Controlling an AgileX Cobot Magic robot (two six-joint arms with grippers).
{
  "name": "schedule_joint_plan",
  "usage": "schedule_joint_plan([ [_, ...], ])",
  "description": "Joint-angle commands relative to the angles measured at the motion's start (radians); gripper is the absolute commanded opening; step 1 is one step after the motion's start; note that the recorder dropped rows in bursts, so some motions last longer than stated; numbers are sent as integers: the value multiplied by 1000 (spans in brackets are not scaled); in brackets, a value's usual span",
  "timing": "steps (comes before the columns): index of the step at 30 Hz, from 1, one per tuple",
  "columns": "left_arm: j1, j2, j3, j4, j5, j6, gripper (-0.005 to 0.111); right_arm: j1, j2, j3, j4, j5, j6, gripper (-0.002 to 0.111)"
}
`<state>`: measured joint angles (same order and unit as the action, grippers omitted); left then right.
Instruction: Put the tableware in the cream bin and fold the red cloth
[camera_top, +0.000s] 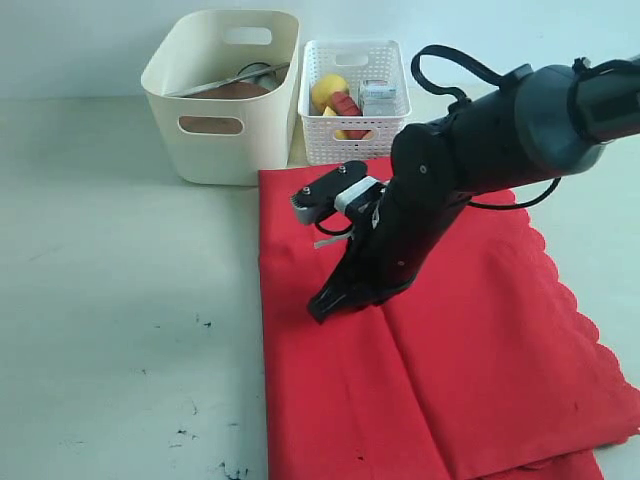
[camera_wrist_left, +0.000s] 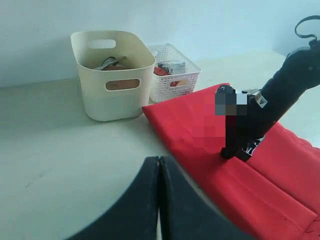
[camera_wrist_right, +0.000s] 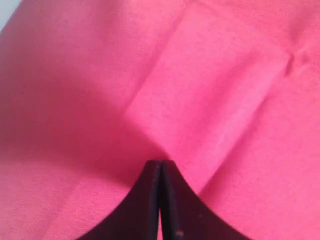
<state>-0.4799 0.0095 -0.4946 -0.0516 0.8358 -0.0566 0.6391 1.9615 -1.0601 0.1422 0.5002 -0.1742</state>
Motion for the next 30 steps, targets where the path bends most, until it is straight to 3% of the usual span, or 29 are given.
schedule_joint_plan([
  [1, 4, -9, 8, 2, -25, -12, 0, -12, 33, -6, -49, -6, 45, 0],
  [21, 4, -9, 9, 2, -23, -17, 0, -147, 97, 6, -49, 92, 92, 0],
  [30, 4, -9, 9, 0, -23, -17, 0, -147, 3, 76, -49, -29, 92, 0],
])
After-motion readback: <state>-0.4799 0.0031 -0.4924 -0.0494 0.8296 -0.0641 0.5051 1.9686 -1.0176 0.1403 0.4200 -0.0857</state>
